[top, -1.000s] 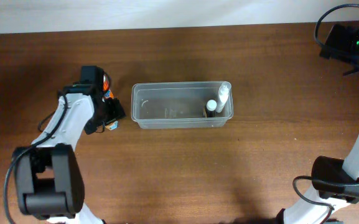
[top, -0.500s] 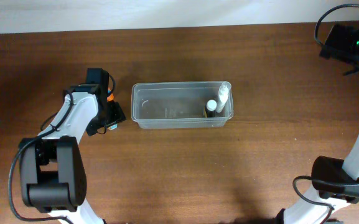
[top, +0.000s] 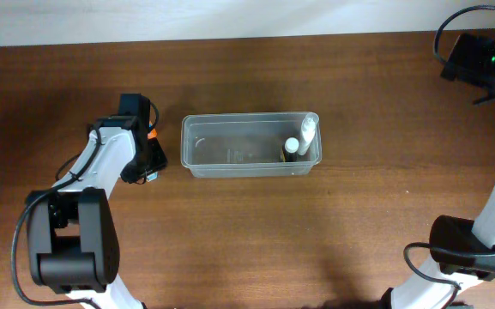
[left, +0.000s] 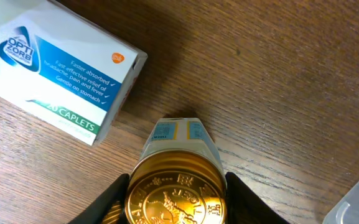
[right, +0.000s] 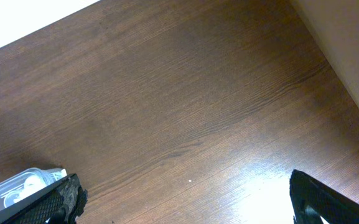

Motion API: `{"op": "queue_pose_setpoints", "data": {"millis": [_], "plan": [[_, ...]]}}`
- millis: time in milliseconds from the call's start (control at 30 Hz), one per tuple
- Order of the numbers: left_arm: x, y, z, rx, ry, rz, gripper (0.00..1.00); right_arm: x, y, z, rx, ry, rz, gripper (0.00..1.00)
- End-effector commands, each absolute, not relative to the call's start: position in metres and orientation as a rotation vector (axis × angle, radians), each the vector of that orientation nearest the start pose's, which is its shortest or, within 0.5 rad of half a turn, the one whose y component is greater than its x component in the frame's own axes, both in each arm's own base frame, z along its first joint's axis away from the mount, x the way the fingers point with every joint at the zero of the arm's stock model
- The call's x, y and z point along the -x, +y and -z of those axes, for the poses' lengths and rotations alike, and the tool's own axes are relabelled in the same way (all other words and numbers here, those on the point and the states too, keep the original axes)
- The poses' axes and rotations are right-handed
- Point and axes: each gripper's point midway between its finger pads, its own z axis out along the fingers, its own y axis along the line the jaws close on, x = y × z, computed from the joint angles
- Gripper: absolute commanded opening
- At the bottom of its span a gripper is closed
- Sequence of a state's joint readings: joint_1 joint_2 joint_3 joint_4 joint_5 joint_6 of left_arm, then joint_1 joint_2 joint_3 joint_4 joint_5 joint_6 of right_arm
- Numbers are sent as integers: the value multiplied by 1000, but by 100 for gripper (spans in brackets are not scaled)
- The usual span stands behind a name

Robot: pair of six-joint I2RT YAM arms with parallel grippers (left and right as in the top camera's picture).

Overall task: Pack container
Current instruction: 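Close left gripper around the gold-lidded jar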

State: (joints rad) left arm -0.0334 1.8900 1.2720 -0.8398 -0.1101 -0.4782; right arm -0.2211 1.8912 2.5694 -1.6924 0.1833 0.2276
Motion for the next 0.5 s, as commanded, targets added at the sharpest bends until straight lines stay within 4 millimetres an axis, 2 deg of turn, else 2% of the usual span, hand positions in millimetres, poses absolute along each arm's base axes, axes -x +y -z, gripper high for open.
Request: {"op": "queue_pose_setpoints", "data": {"millis": [0,200,267,333,467], "plan": [[-371,8,-30,668,2912,-128,38,-362,-117,-368,-636,2468,251,98],[-367,8,-30,669,2929,-135,38,-362,-117,-368,-636,2468,251,99],[-363,8,-29,660,2944,-141,40,-362,-117,-368,-636,2468,251,98],[-361,9,-29,653,2954,-145,47,-362,-117,-368,-636,2468,251,99],[-361,9,-29,640,2959,-147,47,-362,-117,-368,-636,2468,251,98]]}}
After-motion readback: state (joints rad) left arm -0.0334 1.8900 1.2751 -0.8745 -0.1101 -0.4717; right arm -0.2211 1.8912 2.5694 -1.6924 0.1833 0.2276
